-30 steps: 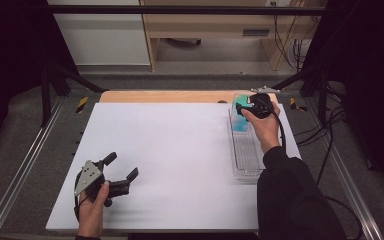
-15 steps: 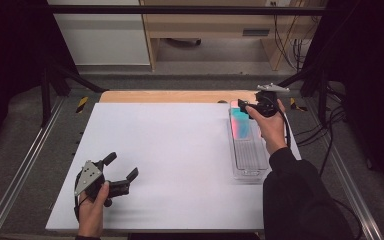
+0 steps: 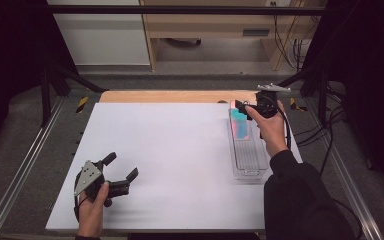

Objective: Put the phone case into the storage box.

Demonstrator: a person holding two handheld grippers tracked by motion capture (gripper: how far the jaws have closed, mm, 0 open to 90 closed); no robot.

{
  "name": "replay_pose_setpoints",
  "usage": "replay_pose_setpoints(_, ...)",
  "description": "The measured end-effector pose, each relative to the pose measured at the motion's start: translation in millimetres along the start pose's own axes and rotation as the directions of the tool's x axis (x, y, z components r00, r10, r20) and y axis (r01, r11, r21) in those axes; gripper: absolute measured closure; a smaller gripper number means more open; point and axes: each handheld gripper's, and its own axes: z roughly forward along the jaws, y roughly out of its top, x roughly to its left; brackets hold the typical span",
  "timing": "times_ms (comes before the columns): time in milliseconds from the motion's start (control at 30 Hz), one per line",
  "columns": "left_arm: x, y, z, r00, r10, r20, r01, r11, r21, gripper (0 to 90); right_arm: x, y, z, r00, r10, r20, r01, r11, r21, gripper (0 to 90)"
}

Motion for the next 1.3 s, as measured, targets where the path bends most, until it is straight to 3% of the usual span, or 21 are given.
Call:
replay_pose_setpoints(667,1.0,0.4,-0.7,1.0000,-0.008,-0.004,0.008,1.0000,-0.001,1.6,1.2,-0.5,-1.1,0.9971,0.053,-0.055,-0.053,0.999,-0.008,5.7)
replay_pose_setpoints(1300,1.3,0.8,-1.5,1.0000,-0.007,-0.002,0.007,1.0000,-0.002,1.5,8.3,-1.8,-7.4,0.9945,0.033,-0.099,-0.037,0.999,-0.040,4.8)
